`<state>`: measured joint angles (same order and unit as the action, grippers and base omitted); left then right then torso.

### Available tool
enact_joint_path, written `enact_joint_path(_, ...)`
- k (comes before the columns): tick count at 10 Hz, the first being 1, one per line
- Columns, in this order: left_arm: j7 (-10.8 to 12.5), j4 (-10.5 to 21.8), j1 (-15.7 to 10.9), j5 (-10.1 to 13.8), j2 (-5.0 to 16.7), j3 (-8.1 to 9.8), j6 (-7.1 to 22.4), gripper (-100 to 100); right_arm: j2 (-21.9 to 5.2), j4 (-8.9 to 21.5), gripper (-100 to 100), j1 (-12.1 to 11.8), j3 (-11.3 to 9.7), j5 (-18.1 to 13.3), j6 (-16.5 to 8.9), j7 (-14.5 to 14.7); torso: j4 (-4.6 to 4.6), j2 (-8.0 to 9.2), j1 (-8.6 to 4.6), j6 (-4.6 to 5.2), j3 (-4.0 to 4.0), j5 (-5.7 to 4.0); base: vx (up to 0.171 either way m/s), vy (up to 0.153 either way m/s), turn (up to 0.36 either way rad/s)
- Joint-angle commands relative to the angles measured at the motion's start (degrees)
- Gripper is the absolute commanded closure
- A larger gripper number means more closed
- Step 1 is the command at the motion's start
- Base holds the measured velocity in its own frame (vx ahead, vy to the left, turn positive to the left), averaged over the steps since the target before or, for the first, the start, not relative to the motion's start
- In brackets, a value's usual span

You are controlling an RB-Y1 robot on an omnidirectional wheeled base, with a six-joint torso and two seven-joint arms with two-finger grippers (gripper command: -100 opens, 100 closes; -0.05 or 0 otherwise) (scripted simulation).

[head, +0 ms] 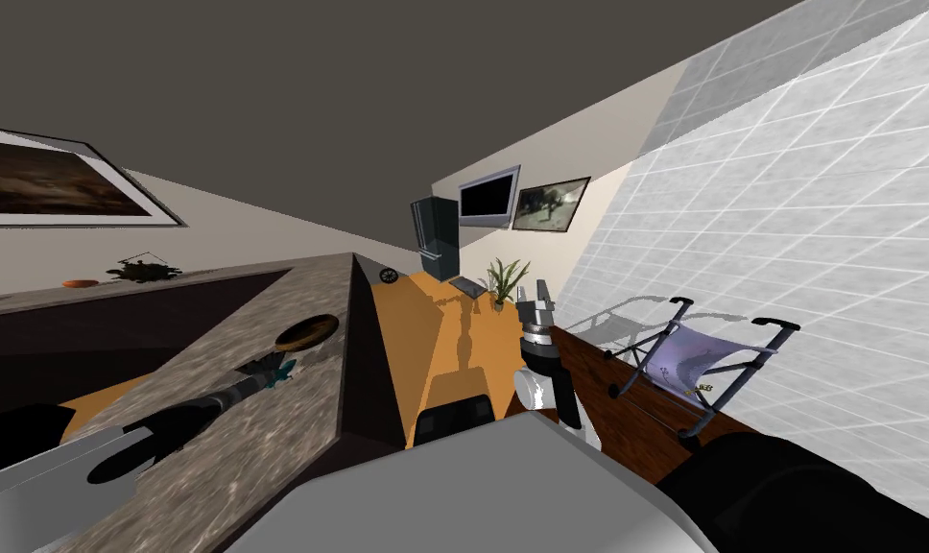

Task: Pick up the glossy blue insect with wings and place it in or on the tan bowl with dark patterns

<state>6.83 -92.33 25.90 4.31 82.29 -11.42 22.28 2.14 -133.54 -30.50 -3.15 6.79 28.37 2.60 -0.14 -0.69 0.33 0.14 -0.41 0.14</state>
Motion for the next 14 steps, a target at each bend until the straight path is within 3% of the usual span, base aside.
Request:
enact_joint_path(1,0.0,0.0,0.0,0.0,0.0,0.00,0.0,100,0.0,0.0,0,0.0,0.0,0.0,0.0,0.0,0.00,0.00,0.00,0.00,0.00,0.00,0.042,-0.012,0.040)
enact_joint_path(2,0.0,-0.2,0.1,-0.1,0.0,0.04,0.0,0,0.0,0.0,0,0.0,0.0,0.0,0.0,0.0,0.02,0.12,0.05,0.06,0.06,0.00,0.007,-0.003,-0.008)
enact_joint_path(3,0.3,-0.2,0.8,0.6,1.6,0.12,-0.9,100,0.0,0.0,0,0.0,0.0,0.0,0.0,0.0,0.05,0.24,0.08,0.05,0.13,0.01,0.033,-0.007,0.063)
enact_joint_path(8,1.6,-0.4,1.7,3.9,7.5,1.51,-3.4,100,0.0,0.0,0,0.0,0.0,0.0,0.0,0.0,0.09,0.18,-0.06,0.04,0.13,-0.09,0.051,-0.025,0.080)
enact_joint_path(10,1.9,-0.5,1.6,4.7,8.7,1.95,-3.6,100,0.0,0.0,0,0.0,0.0,0.0,0.0,0.0,0.12,0.25,-0.03,0.06,0.18,-0.09,0.021,-0.006,0.053)
enact_joint_path(11,2.4,-0.9,1.4,6.1,10.6,2.63,-3.8,100,0.0,0.0,0,0.0,0.0,0.0,0.0,0.0,0.13,0.31,0.01,0.08,0.21,-0.05,0.016,0.002,0.094)
enact_joint_path(14,3.1,-1.6,1.1,8.1,13.2,3.55,-4.0,100,0.0,0.0,0,0.0,0.0,0.0,0.0,0.0,0.17,0.29,0.06,0.06,0.22,-0.07,0.031,0.011,0.091)
